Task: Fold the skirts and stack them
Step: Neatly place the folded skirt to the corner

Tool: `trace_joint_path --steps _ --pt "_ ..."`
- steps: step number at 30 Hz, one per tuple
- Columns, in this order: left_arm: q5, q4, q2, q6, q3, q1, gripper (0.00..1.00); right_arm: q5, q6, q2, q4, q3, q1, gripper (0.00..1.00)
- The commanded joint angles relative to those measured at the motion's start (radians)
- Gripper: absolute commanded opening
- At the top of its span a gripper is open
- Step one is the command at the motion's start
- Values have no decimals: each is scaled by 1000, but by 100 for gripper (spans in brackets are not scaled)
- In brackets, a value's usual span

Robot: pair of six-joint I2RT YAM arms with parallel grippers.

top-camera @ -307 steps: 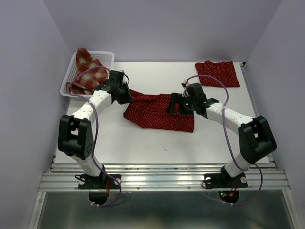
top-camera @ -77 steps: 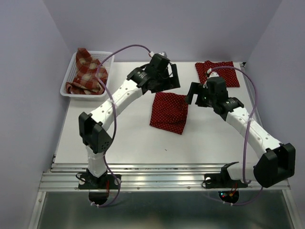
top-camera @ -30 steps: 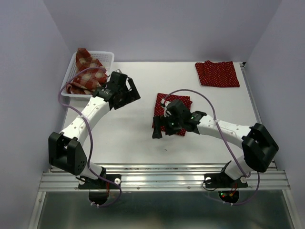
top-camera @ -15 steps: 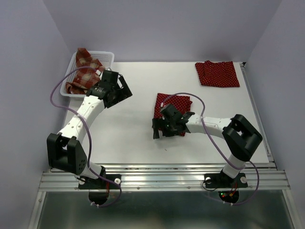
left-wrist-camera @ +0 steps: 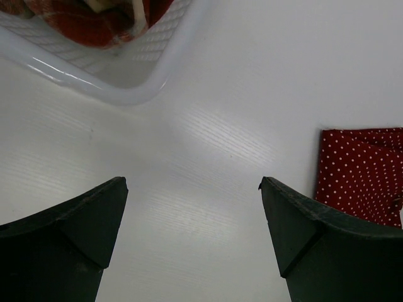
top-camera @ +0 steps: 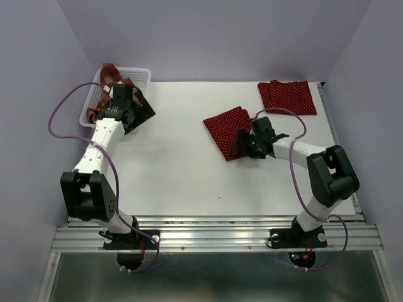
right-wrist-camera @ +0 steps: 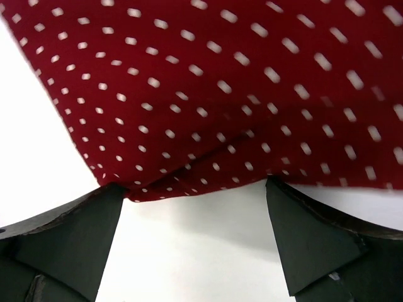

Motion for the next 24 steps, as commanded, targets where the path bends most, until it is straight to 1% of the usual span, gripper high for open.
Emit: trace_joint_path --steps 1,2,4,5,6,7,9,11,13,14,15,16,17,18,19,20,21,22,23,24 --pt "41 34 20 23 56 27 99 -114 -132 -1 119 -15 -125 100" --pt "47 29 30 26 73 29 99 -143 -173 4 143 -9 -156 100" --pt "43 17 51 28 88 30 99 -232 -201 16 177 -6 -218 100" --pt "41 15 56 29 93 32 99 -293 -236 27 227 -2 -289 100" --pt "41 15 60 31 99 32 99 -359 -237 50 238 17 -321 100" --pt "43 14 62 31 102 33 99 -393 -238 62 241 32 -372 100" --pt "44 14 66 36 110 33 99 -436 -264 74 248 64 -401 100" --pt "46 9 69 39 114 35 99 -450 -292 56 243 72 -401 100" --pt "46 9 68 37 114 36 99 -447 -277 19 245 52 -401 100" --pt "52 11 63 36 111 36 99 -439 -237 -23 242 43 -401 100" --pt "55 14 62 34 108 36 99 -418 -203 -47 241 31 -401 100" --pt "60 17 59 32 107 36 99 -348 -167 -73 241 -3 -401 100" --pt "64 28 53 32 101 36 99 -289 -39 -122 231 -21 -401 100" --pt "64 31 53 29 97 36 99 -179 25 -142 222 -37 -401 100" --pt "95 37 50 28 97 36 99 -113 103 -159 197 -63 -401 100" --pt "103 35 51 25 99 36 99 -58 212 -197 153 -81 -385 100" --pt "104 38 50 19 99 36 99 81 261 -220 136 -97 -368 100" --pt "109 43 47 11 94 36 99 166 312 -240 105 -104 -316 100" --pt "130 51 42 11 87 36 99 232 369 -257 46 -95 -290 100" --pt "141 69 34 11 75 36 99 278 384 -268 16 -78 -265 100"
